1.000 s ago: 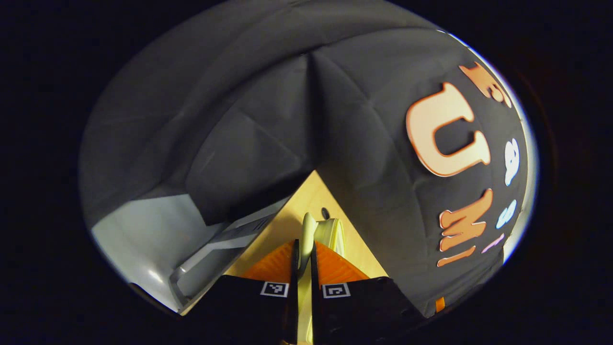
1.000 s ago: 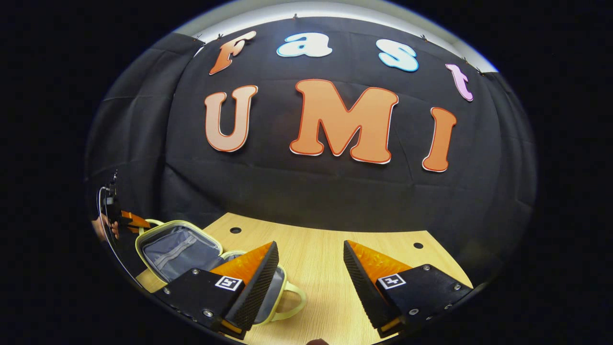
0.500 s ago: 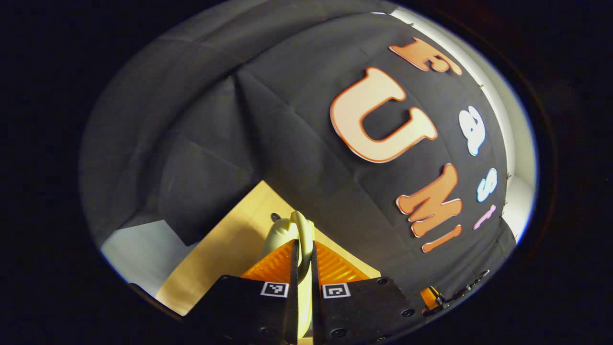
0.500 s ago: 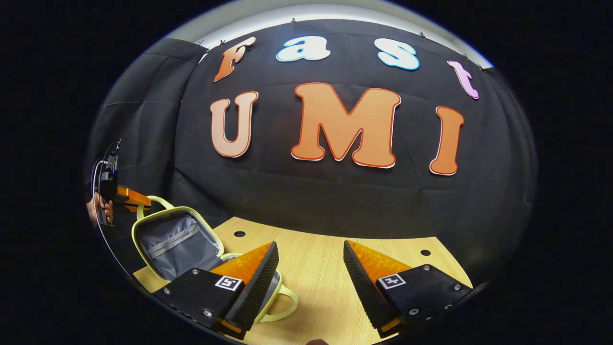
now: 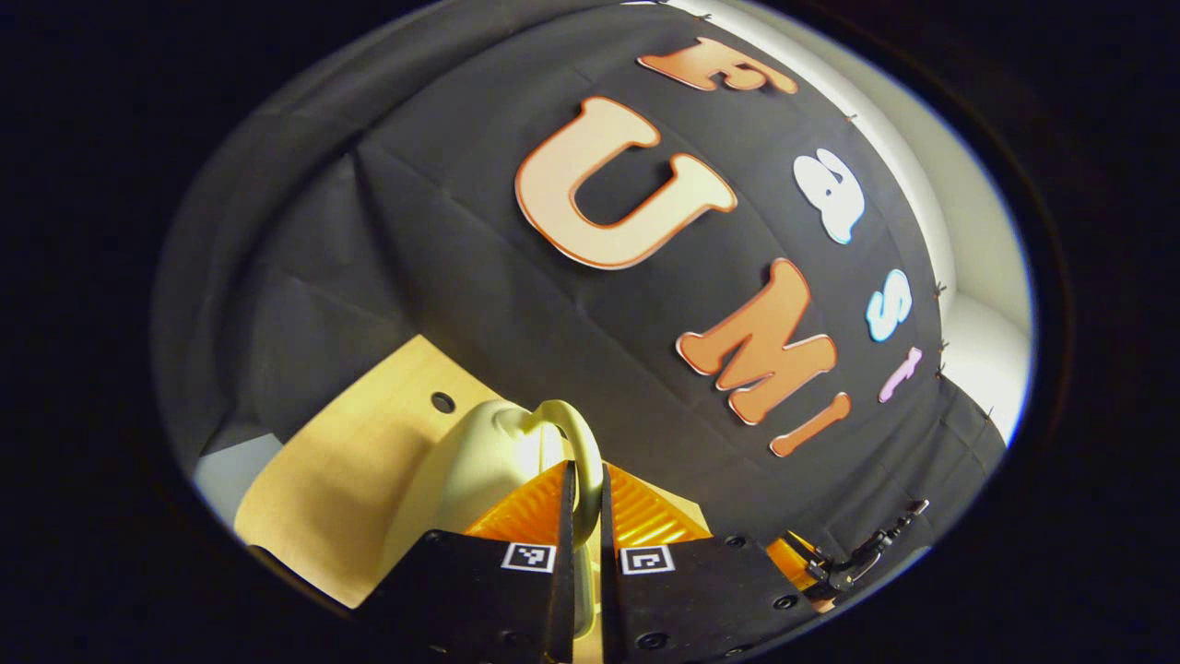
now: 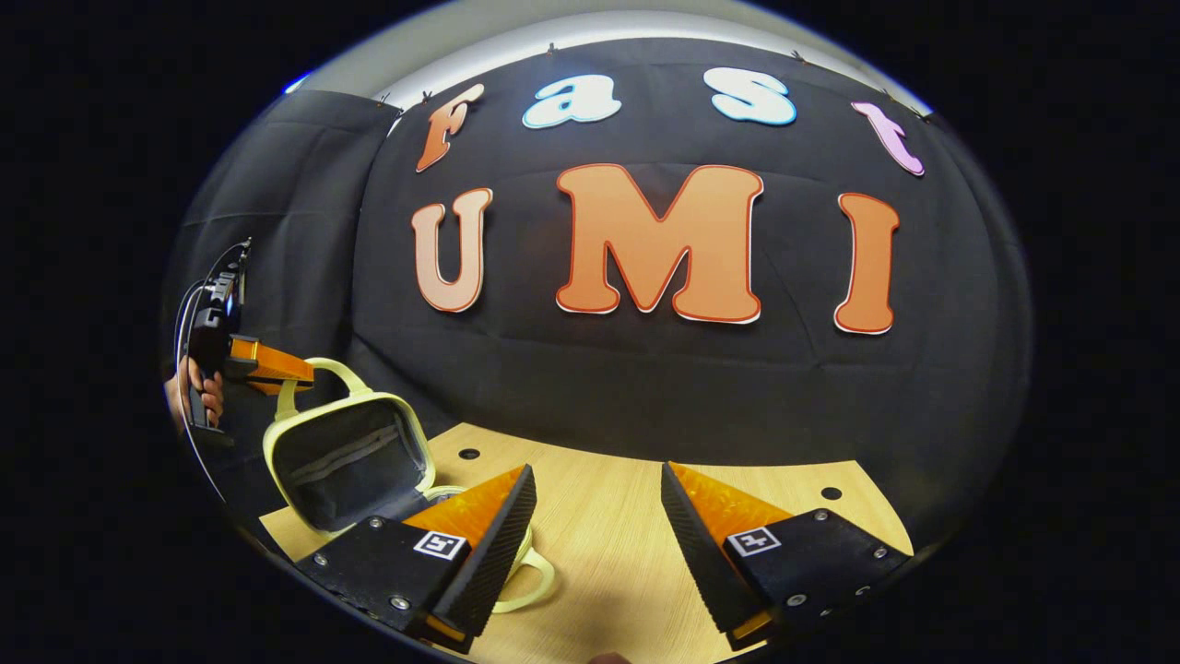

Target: First open the suitcase, pack the skin care products into it, and then close the suitcase.

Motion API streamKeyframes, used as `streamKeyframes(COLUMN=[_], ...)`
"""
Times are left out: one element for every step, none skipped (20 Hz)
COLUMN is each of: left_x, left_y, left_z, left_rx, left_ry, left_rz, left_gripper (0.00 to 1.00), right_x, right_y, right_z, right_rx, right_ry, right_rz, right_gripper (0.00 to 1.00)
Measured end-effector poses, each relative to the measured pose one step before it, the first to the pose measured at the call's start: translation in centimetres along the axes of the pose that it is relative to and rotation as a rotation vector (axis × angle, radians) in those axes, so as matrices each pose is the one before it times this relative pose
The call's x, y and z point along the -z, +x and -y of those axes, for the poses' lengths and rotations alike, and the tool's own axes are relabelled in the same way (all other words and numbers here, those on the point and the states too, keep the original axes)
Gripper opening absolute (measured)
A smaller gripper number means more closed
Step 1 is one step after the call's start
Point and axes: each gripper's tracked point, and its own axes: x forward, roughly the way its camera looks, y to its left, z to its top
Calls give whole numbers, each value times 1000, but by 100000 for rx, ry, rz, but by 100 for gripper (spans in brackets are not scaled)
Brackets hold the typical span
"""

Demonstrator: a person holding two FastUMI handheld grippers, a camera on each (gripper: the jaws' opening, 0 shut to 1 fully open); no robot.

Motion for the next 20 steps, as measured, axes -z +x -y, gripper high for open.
streamKeyframes(left_x=[992, 917, 1019, 971, 1160, 997, 1142, 841, 1099, 766, 820, 930, 1056, 1046, 981, 968, 924, 768, 618, 557], left_y=[422, 565, 522, 478, 788, 614, 630, 516, 732, 547, 755, 503, 479, 693, 608, 574, 937, 610, 556, 269], left_z=[1150, 1223, 1243, 1009, 895, 884, 678, 601, 533, 451, 381, 245, 393, 342, 445, 302, 264, 223, 73, -2], left_rx=[1363, 1220, 1352, 1249, 1102, 966, 914, 640, 656, 529, 624, 453, 562, -68, 125, -291, -290, -352, -411, -394], left_ry=[856, 921, 771, 557, 459, 24, 207, -126, 247, -298, -237, -588, 391, 738, 963, 1269, 751, 580, 468, 666], left_rz=[-1252, -1193, -1351, -1641, -1918, -1507, -1597, -1425, -1751, -1407, -1778, -1795, -1996, -2140, -2503, -2256, -2384, -2164, -2067, -1792], left_gripper=[12, 12, 12, 12, 12, 12, 12, 12, 12, 12, 12, 12, 12, 12, 12, 12, 12, 12, 12, 12], right_x=[106, 192, 89, 22, 80, 29, 46, 105, 99, 85, 108, 229, 109, 229, 218, 183, 157, 121, 165, 112], right_y=[-68, 3, -45, -116, -17, -231, 7, -95, -49, -92, -90, -78, -119, -63, -18, -15, -60, 25, 33, 51], right_z=[481, 314, 401, 290, 199, 451, 278, 282, 144, 312, 140, 120, 136, 68, 189, 104, 324, 140, 232, 123], right_rx=[-251, -948, 24, -661, -123, -301, -194, 6, -420, 184, -524, -7, -425, -195, -144, -276, 316, -226, 283, -134], right_ry=[401, 500, 230, 358, 103, 12, 33, 95, 340, 265, 442, 101, -183, -361, -274, 115, 312, 705, 609, 490], right_rz=[-130, -91, -192, 212, 38, 151, -34, -1, 20, -210, -186, -341, -208, -353, -409, -391, -386, -195, -436, -218], right_gripper=[88, 88, 88, 88, 88, 88, 88, 88, 88, 88, 88, 88, 88, 88, 88, 88, 88, 88, 88, 88])
